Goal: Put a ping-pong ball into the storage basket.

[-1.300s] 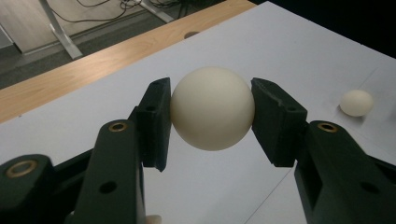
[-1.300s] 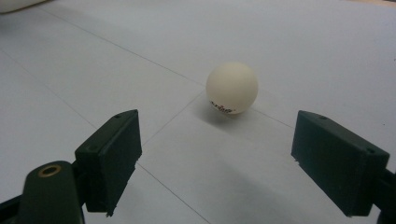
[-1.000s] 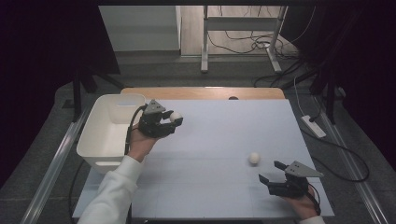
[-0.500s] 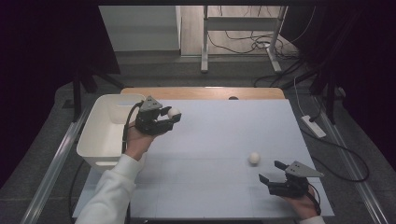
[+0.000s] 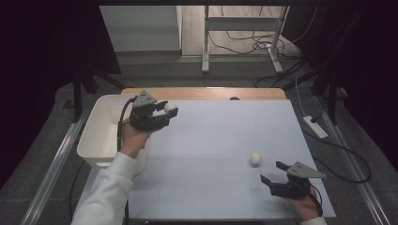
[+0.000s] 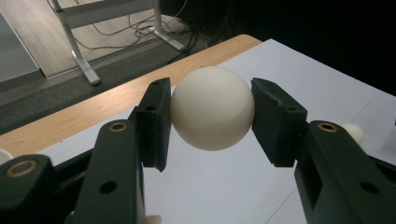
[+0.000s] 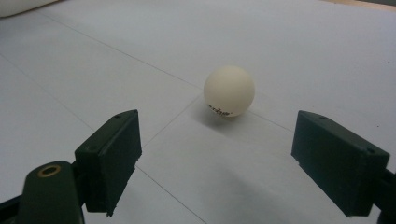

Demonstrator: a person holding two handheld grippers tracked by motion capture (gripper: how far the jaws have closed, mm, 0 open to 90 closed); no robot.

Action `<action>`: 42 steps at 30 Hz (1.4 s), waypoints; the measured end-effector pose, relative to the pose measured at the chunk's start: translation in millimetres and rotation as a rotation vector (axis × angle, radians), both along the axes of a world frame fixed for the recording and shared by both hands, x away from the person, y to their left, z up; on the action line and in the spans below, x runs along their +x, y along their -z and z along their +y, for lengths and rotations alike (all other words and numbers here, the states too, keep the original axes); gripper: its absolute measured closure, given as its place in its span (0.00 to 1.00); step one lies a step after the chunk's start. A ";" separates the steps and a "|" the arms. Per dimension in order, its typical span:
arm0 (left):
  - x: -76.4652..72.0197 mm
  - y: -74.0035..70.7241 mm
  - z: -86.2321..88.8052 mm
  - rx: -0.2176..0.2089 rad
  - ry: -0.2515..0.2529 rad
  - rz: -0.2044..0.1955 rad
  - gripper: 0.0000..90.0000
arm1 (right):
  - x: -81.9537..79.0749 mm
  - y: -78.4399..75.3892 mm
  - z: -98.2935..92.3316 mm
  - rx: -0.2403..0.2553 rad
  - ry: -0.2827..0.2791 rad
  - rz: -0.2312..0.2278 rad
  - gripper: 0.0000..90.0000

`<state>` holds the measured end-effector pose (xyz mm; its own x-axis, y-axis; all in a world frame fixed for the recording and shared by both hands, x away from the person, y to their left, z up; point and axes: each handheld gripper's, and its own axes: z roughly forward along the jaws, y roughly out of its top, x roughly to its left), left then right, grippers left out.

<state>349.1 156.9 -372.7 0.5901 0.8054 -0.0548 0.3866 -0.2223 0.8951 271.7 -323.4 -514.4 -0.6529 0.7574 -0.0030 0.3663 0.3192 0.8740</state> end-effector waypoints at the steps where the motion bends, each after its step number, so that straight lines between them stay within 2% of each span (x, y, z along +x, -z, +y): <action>1: -0.2 -1.3 1.4 -0.003 -0.004 0.000 0.56 | 0.0 -0.1 -0.2 -0.001 0.000 0.000 0.18; 25: 0.1 -11.8 28.8 -0.059 -0.068 -0.014 0.56 | 0.0 -0.2 0.0 -0.001 0.002 -0.001 0.18; 42: 1.2 -8.9 36.0 -0.041 -0.097 -0.007 0.56 | 0.0 0.1 0.5 -0.011 -0.001 -0.002 0.18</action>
<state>350.3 192.9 -363.8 0.5102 0.8558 -0.0854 0.3985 -0.1472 0.9053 271.6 -322.9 -514.5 -0.6540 0.7564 -0.0130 0.3637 0.3295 0.8713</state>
